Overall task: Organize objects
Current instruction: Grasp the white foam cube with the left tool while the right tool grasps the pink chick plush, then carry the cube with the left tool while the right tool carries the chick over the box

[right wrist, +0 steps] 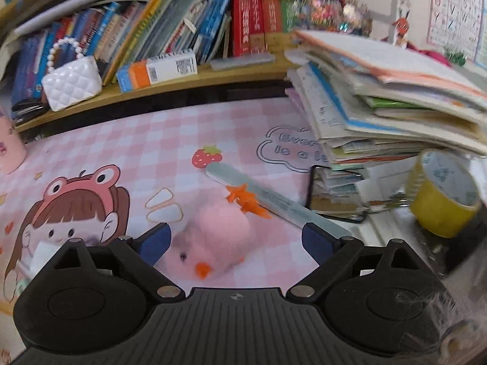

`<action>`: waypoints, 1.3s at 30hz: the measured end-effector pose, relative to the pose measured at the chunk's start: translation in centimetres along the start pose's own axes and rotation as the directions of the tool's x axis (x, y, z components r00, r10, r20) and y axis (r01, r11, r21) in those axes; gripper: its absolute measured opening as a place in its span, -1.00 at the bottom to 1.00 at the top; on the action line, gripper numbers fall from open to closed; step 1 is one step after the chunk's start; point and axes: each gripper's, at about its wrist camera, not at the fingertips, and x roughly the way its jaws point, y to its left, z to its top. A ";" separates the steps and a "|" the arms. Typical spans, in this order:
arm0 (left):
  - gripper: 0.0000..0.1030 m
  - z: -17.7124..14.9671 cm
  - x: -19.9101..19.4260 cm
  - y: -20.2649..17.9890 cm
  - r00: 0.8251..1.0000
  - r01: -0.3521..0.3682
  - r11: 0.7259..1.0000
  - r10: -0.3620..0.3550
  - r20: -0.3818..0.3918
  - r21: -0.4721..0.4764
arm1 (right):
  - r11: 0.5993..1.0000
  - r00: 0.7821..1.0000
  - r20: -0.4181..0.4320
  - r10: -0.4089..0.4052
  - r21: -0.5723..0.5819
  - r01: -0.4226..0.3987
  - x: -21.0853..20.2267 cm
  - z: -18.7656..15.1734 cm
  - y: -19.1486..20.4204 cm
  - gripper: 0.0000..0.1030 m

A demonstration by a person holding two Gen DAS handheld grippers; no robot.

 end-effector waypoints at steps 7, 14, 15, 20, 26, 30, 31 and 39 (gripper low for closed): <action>-0.30 -0.6 -1.3 1.7 0.999 -0.045 0.998 0.046 0.010 -0.046 | 0.999 0.999 -0.052 0.017 0.041 -0.015 2.8 0.1 -0.1 0.53; -0.31 -1.2 -2.6 1.8 0.999 -0.043 0.998 0.044 0.027 -0.041 | 0.994 0.999 -0.022 0.043 0.097 -0.041 1.2 -0.4 -0.6 -0.06; -0.31 -1.3 -2.8 1.8 0.999 -0.041 0.998 0.042 0.034 -0.039 | 0.994 0.999 -0.010 0.042 0.102 -0.041 0.5 -0.6 -0.7 -0.06; -0.31 -1.9 -3.8 2.0 0.998 -0.030 0.999 0.033 0.059 -0.044 | 0.992 0.998 0.014 0.067 0.104 -0.068 -4.1 -1.9 -0.8 -0.06; -0.31 -2.5 -5.5 2.7 0.996 -0.009 0.998 0.015 0.092 -0.061 | 0.990 0.991 -0.010 0.133 0.051 -0.133 -10.4 -5.6 0.9 -0.06; -0.31 -3.1 -7.1 3.7 0.991 -0.004 0.997 0.014 0.131 -0.073 | 0.984 0.984 -0.043 0.173 -0.022 -0.175 -14.1 -8.4 3.4 -0.05; -0.31 -3.3 -7.6 4.0 0.990 -0.003 0.997 0.014 0.138 -0.079 | 0.982 0.982 -0.056 0.178 -0.048 -0.181 -14.8 -9.1 4.1 -0.05; -0.31 -6.4 -10.9 7.6 0.988 -0.002 0.990 0.023 0.149 -0.139 | 0.950 0.969 -0.109 0.222 -0.201 -0.240 -19.2 -14.1 10.1 -0.05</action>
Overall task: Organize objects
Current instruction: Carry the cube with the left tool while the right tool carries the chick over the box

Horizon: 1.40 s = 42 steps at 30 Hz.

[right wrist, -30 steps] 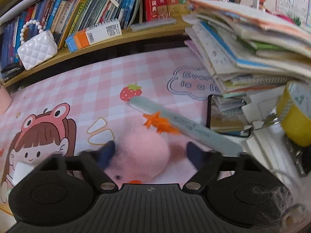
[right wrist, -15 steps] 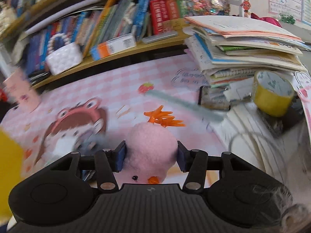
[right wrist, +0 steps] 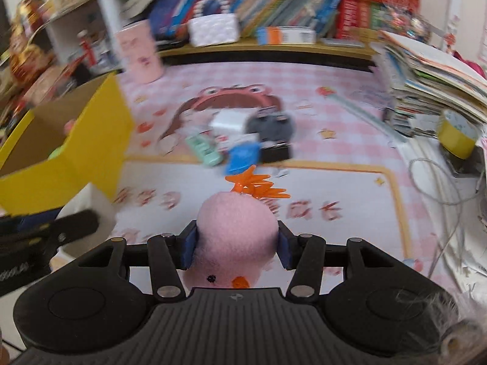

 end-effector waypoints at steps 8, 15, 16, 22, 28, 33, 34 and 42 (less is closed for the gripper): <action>-0.31 -2.5 -4.7 5.2 0.999 -0.043 0.996 0.045 0.016 -0.072 | 0.995 0.998 -0.034 0.056 -0.083 -0.059 -2.0 -3.2 6.7 -0.05; -0.31 -4.7 -8.4 9.4 0.996 -0.082 0.990 0.084 0.015 -0.113 | 0.982 0.992 -0.067 0.108 -0.149 -0.117 -2.8 -5.7 12.8 -0.05; -0.31 -4.9 -8.9 9.9 0.996 -0.087 0.989 0.089 0.017 -0.116 | 0.980 0.991 -0.068 0.115 -0.155 -0.124 -2.9 -6.0 13.4 -0.05; -0.31 -6.2 -11.3 12.7 0.993 -0.112 0.985 0.116 0.026 -0.129 | 0.972 0.986 -0.081 0.143 -0.176 -0.156 -3.1 -7.3 17.2 -0.05; -0.31 -7.1 -13.4 15.1 0.988 -0.139 0.980 0.146 0.041 -0.145 | 0.962 0.981 -0.087 0.171 -0.201 -0.185 -3.4 -8.4 20.5 -0.05; -0.31 -7.4 -14.6 16.4 0.986 -0.146 0.979 0.156 0.061 -0.143 | 0.960 0.982 -0.074 0.175 -0.210 -0.187 -3.8 -8.8 22.4 -0.05; -0.31 -7.4 -14.7 16.6 0.986 -0.145 0.979 0.155 0.065 -0.141 | 0.960 0.982 -0.071 0.173 -0.211 -0.184 -3.9 -8.9 22.6 -0.05; -0.31 -6.9 -15.7 17.6 0.983 -0.131 0.982 0.146 0.108 -0.135 | 0.961 0.986 -0.052 0.158 -0.223 -0.166 -4.5 -8.4 24.0 -0.05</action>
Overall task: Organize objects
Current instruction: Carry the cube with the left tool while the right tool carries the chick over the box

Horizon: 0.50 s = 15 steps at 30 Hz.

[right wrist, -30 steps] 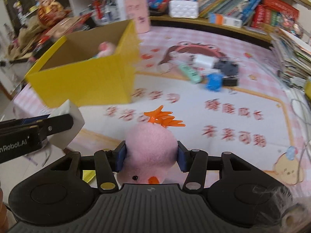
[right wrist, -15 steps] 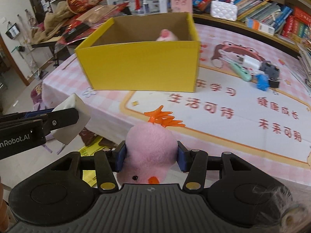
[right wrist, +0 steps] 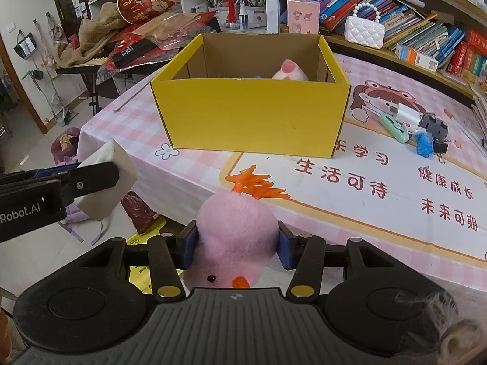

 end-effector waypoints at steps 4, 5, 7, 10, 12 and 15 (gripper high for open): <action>-0.31 0.9 0.1 0.0 1.000 0.005 1.000 -0.005 0.030 -0.003 | 1.000 0.999 0.032 -0.014 -0.008 0.014 0.0 1.2 -0.2 -0.05; -0.31 1.3 0.1 0.1 0.999 0.006 1.000 -0.006 0.040 -0.001 | 1.000 0.999 0.047 -0.019 -0.012 0.019 0.0 1.7 -0.3 -0.05; -0.31 2.2 0.5 0.1 0.998 0.007 1.000 -0.007 0.060 0.003 | 0.999 0.996 0.083 -0.028 -0.019 0.030 0.0 2.9 -0.6 -0.05; -0.31 4.1 1.4 -0.1 0.996 0.000 1.000 -0.001 0.087 0.013 | 0.999 0.991 0.129 -0.033 -0.015 0.035 0.4 4.9 -1.3 -0.05; -0.31 5.4 2.2 -0.4 0.994 -0.009 1.000 0.007 0.105 0.022 | 0.999 0.987 0.154 -0.034 -0.006 0.035 0.9 6.5 -1.9 -0.05; -0.31 7.3 3.3 -0.9 0.991 -0.013 0.999 0.007 0.131 0.042 | 1.000 0.981 0.191 -0.031 0.007 0.031 1.6 9.2 -2.8 -0.05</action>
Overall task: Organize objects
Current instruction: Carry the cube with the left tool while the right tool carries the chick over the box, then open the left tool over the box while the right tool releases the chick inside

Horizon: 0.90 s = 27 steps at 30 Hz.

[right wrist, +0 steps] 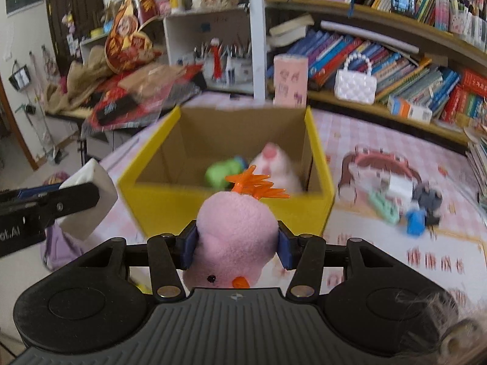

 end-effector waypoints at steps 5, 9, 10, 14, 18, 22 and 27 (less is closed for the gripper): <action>-0.31 2.3 3.6 -0.9 1.000 -0.010 1.000 0.010 0.005 0.015 | 0.999 0.998 0.069 0.000 -0.034 0.002 2.1 3.3 -0.8 -0.05; -0.31 3.2 7.2 -1.5 0.999 -0.025 0.999 0.026 -0.031 0.023 | 0.996 0.998 0.063 -0.001 -0.088 0.006 4.9 4.9 -1.4 -0.05; -0.31 3.3 8.0 -1.6 0.999 -0.029 0.999 0.030 -0.043 0.023 | 0.995 0.999 0.046 0.005 -0.098 0.000 5.8 5.1 -1.7 -0.05; -0.32 3.2 10.8 -1.7 0.995 -0.049 0.999 0.050 -0.088 0.013 | 0.994 0.999 -0.018 0.029 -0.106 -0.030 8.9 5.5 -2.3 -0.05; -0.32 3.4 12.6 -1.1 0.989 -0.084 0.996 0.084 -0.122 0.004 | 0.988 0.995 -0.080 0.058 -0.136 -0.068 11.5 5.5 -2.3 -0.05; -0.31 3.4 14.3 -1.3 0.981 -0.105 0.994 0.109 -0.158 0.035 | 0.978 0.982 -0.161 0.102 -0.162 -0.128 13.7 4.9 -1.8 -0.05; -0.31 2.7 15.9 -1.2 0.969 -0.116 0.992 0.123 -0.216 0.043 | 0.975 0.969 -0.217 0.122 -0.156 -0.158 15.5 5.1 -2.0 -0.05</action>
